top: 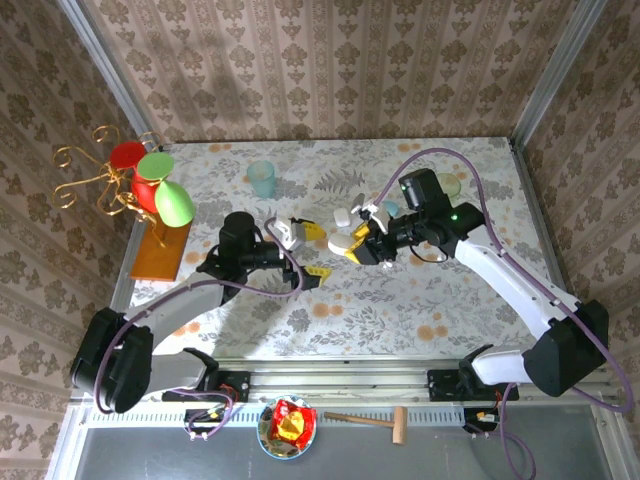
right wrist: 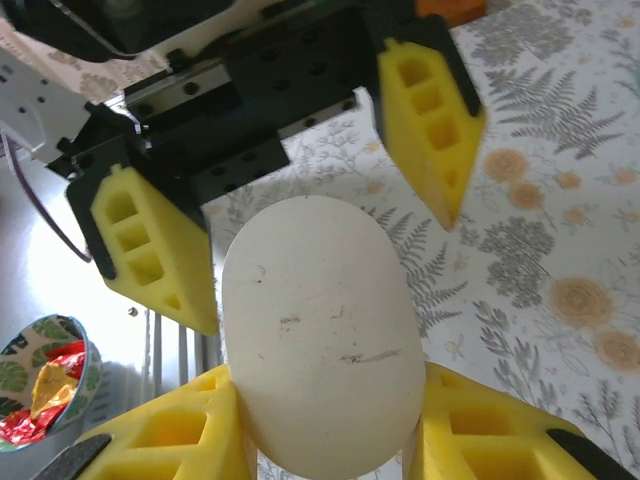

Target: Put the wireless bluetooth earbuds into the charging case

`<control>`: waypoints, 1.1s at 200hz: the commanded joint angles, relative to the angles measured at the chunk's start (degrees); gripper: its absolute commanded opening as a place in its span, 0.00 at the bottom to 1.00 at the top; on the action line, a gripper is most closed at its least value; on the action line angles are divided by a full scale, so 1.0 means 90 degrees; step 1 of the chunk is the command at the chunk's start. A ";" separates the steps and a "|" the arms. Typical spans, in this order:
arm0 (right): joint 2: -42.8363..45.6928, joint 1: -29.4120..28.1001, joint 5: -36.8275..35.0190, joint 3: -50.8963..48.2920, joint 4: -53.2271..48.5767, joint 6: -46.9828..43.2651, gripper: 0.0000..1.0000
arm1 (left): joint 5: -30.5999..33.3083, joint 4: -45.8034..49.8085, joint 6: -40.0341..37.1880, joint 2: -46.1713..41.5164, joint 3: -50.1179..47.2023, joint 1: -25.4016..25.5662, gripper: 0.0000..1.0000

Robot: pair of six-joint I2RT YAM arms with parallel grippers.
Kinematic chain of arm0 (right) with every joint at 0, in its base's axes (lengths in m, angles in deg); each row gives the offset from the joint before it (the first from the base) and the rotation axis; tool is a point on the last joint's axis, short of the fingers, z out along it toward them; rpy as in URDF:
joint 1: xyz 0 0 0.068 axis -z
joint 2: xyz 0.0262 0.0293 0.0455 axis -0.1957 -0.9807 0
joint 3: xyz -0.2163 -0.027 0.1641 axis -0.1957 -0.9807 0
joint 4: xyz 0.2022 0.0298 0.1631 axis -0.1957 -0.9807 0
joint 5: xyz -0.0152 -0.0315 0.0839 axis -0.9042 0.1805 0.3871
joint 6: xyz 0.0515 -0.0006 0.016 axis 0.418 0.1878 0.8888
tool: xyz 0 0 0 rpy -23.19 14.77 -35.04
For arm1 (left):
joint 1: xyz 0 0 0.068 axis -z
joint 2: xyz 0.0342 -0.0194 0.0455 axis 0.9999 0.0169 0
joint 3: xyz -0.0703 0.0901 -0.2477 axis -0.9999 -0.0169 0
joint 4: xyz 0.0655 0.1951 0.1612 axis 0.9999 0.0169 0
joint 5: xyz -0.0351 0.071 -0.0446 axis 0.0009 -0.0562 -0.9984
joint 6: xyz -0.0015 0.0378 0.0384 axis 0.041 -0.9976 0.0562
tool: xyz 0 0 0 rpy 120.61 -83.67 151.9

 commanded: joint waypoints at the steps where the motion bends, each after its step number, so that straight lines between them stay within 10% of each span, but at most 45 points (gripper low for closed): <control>1: -0.0072 -0.0219 0.0163 0.0355 -0.0289 -0.0213 0.23 | -0.0798 -0.1150 0.0708 0.0197 0.0187 -0.0048 0.88; 220: -0.0327 -0.0352 -0.0001 0.0534 -0.0286 -0.0417 0.23 | -0.1242 -0.1932 0.1810 0.0666 0.0426 0.0049 0.36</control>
